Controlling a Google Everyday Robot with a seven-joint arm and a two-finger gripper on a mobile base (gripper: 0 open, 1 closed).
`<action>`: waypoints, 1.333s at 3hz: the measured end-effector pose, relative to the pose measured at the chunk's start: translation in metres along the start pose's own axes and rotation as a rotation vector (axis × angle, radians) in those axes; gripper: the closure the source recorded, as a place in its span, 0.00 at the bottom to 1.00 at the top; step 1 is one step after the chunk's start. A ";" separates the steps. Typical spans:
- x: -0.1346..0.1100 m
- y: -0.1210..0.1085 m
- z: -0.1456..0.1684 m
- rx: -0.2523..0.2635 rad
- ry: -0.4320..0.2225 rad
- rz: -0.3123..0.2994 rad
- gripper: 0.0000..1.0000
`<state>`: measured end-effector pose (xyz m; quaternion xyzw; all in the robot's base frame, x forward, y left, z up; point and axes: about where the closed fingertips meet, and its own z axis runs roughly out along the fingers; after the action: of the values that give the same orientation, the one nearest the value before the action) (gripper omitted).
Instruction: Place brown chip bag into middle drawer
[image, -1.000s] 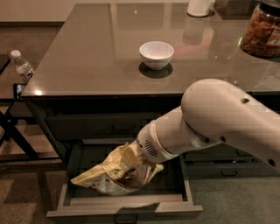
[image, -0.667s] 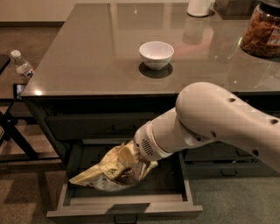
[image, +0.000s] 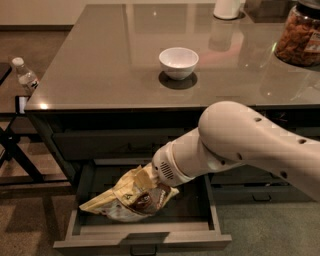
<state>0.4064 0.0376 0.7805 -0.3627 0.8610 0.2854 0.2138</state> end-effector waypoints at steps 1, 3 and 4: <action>0.000 -0.017 0.026 -0.026 -0.052 0.002 1.00; -0.010 -0.045 0.060 -0.104 -0.141 -0.051 1.00; -0.008 -0.047 0.064 -0.113 -0.139 -0.052 1.00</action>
Offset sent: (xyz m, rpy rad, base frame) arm 0.0594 0.0150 -0.0636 0.1890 -0.0833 0.0434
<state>0.4569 0.0561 0.7213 -0.3755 0.8169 0.3523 0.2598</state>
